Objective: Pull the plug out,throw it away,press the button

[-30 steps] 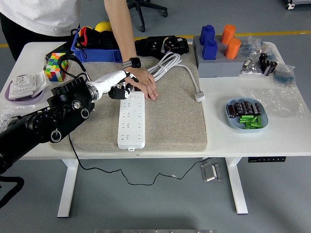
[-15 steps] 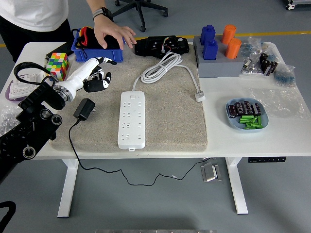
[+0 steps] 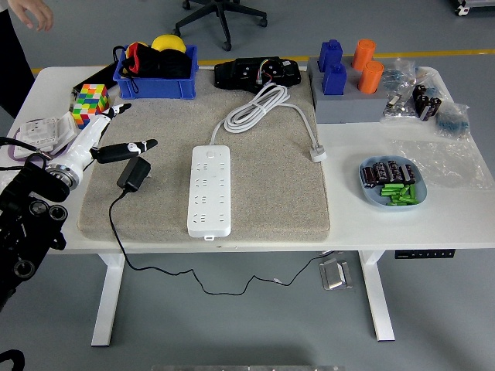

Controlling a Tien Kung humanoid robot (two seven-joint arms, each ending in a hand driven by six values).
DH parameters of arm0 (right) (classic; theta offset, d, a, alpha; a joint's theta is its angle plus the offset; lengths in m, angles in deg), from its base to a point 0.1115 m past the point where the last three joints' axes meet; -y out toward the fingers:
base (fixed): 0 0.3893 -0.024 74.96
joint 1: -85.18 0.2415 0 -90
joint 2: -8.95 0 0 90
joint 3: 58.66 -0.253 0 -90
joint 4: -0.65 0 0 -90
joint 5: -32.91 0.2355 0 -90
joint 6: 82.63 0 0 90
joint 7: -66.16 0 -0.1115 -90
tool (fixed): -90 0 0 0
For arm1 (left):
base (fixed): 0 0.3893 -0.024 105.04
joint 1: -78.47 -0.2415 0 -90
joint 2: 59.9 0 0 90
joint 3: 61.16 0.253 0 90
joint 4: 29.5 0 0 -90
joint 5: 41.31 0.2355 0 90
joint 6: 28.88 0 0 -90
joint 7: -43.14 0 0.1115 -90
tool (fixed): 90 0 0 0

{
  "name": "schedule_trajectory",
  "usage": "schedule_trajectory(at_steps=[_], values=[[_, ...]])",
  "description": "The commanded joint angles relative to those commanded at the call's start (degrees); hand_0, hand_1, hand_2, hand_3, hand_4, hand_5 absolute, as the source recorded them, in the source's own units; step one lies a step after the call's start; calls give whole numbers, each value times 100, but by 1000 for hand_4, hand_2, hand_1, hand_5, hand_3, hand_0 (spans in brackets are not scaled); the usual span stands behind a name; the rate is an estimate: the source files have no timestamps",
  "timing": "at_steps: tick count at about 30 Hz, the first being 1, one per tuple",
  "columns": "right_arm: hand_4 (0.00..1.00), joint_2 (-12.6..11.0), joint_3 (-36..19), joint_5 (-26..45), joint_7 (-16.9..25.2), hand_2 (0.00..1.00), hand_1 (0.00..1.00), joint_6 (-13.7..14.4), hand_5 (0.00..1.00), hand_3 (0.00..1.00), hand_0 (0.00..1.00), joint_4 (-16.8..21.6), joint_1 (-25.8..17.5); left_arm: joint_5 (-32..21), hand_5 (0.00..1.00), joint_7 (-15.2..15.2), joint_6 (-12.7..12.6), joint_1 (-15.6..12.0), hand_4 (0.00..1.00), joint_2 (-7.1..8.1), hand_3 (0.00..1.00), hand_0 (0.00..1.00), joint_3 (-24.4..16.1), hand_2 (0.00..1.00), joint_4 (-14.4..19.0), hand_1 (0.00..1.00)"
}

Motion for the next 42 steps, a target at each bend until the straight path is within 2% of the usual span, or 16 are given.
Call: schedule_trajectory(at_steps=[4,5,6,10,11,14,23,31,36,40,41,42], values=[[883,4,2,2,1,724,729,-2,658,713,767,4,-1,60,880,-11,-32,-96,991,-1,998,998,-53,998,46,998],[883,4,1,1,0,724,729,-2,658,713,767,2,-1,71,800,1,-93,-120,990,-5,998,998,-54,998,72,998],[883,3,1,0,0,724,729,-2,658,713,767,2,-2,80,800,25,-138,-134,990,-12,998,998,-61,998,80,998],[883,4,-2,-1,0,724,729,-1,658,713,767,-3,-6,31,800,336,-287,-209,990,-45,998,998,-132,998,96,998],[883,4,3,-3,-1,724,729,-4,658,713,767,-5,-5,27,538,377,-314,-222,942,-48,998,998,-149,998,105,998],[883,2,2,2,2,724,729,-1,658,713,767,3,10,34,538,452,-384,-278,942,-61,998,998,-253,998,153,998],[883,-20,1,-1,1,724,729,3,658,713,767,3,37,152,497,420,-417,-356,926,-54,998,990,-451,993,171,998],[883,-13,23,12,3,724,729,2,658,713,767,9,46,251,487,509,-580,-381,918,-76,998,992,-520,998,185,998],[883,-33,35,8,2,724,729,4,658,713,767,4,41,245,481,470,-562,-404,899,-71,998,995,-522,998,193,998],[883,-46,48,6,1,724,729,3,658,713,767,-1,43,195,481,638,-708,-411,899,-72,998,995,-497,998,194,998],[883,-46,49,10,2,724,729,5,658,713,767,1,48,175,436,721,-779,-416,873,-72,975,991,-480,997,197,998],[883,-46,53,14,2,724,729,5,658,713,767,2,51,166,436,758,-812,-420,873,-71,975,991,-470,997,200,998]])
